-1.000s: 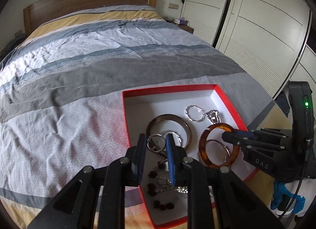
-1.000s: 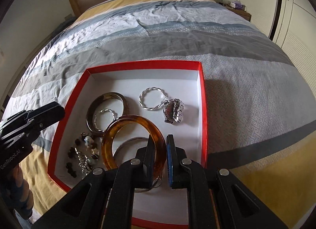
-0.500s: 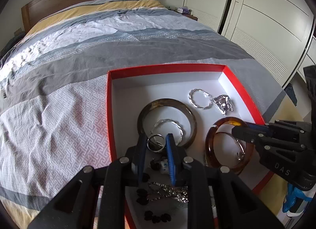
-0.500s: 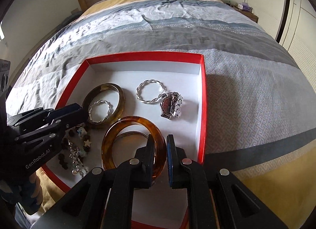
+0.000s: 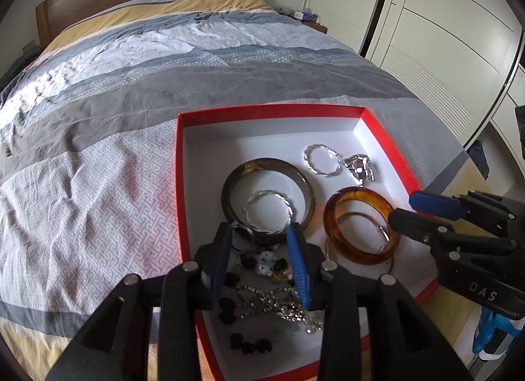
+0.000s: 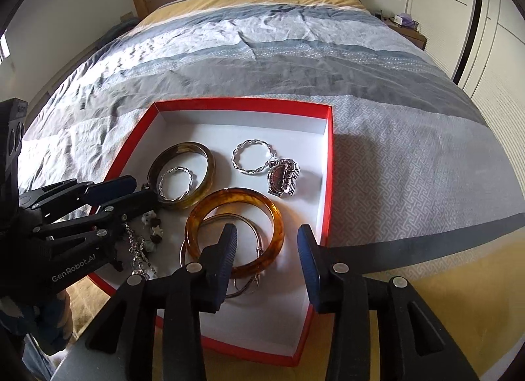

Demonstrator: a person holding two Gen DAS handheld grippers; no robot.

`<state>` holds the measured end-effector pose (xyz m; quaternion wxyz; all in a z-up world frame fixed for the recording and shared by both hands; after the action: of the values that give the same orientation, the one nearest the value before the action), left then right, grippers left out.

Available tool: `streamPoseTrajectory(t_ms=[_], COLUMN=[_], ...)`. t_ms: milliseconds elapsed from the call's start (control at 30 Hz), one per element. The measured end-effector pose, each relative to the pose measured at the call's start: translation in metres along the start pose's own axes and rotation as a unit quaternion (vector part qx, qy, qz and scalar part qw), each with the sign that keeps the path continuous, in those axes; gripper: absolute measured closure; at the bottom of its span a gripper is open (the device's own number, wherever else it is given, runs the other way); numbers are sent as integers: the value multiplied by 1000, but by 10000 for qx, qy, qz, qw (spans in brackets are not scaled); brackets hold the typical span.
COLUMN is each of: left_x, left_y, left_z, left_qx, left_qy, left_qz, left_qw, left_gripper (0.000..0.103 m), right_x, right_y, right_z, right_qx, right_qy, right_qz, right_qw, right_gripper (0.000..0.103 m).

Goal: Organize jewelry

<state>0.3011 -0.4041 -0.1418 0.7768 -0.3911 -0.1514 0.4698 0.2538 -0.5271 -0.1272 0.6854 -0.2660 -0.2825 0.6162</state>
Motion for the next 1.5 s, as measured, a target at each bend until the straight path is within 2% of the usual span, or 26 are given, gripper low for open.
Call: streamPoseTrajectory(t_ms=[167, 300, 367, 533, 700, 800, 900, 1067, 1167, 1333, 1500], left_x=[-2, 2, 7, 23, 45, 56, 64, 73, 78, 90, 98], left_y=[-10, -15, -16, -11, -1, 10, 22, 35, 44, 57, 71], left_z=[29, 61, 81, 132, 189, 218, 243, 284, 305, 334, 357], left_qx=[-141, -241, -323, -435, -662, -713, -750, -923, -968, -1053, -1178], left_qy=[-11, -137, -268, -684, -1234, -1408, -1455, -1487, -1416, -1647, -1639], left_qz=[46, 111, 110, 53, -107, -68, 3, 118, 232, 237, 348], left_qw=[9999, 9996, 9991, 9967, 9901, 9875, 9865, 9845, 9849, 9804, 9788], left_gripper=[63, 58, 53, 53, 53, 53, 53, 53, 53, 52, 52], right_x=[-2, 5, 12, 39, 67, 82, 95, 120, 135, 163, 181], right_y=[-3, -3, -2, 3, 9, 14, 20, 27, 30, 39, 47], right_z=[31, 60, 74, 111, 143, 161, 176, 197, 208, 225, 240], right_qx=[-155, -322, -388, -545, -696, -762, -825, -947, -1012, -1094, -1185], right_qy=[75, 92, 84, 47, -37, -87, -152, -159, -174, -209, -208], right_qz=[-80, -193, -223, -137, -42, -57, -236, -181, -86, 171, 378], right_qw=[9998, 9993, 9990, 9984, 9976, 9970, 9962, 9952, 9947, 9936, 9920], right_gripper=[60, 53, 47, 36, 22, 20, 19, 7, 5, 3, 2])
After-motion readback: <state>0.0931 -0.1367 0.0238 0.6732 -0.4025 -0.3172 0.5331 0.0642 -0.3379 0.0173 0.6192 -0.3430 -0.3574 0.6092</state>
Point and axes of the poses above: each gripper's, at about its wrist camera, not at the fingertips, and z roughly against the way its jaws point, x to its left, y to its underside, the point moved 9 cm from there along -z, roughly the way its jaws point, and after that the axes turned 13 degrees about -x, right-handed, at the moved point
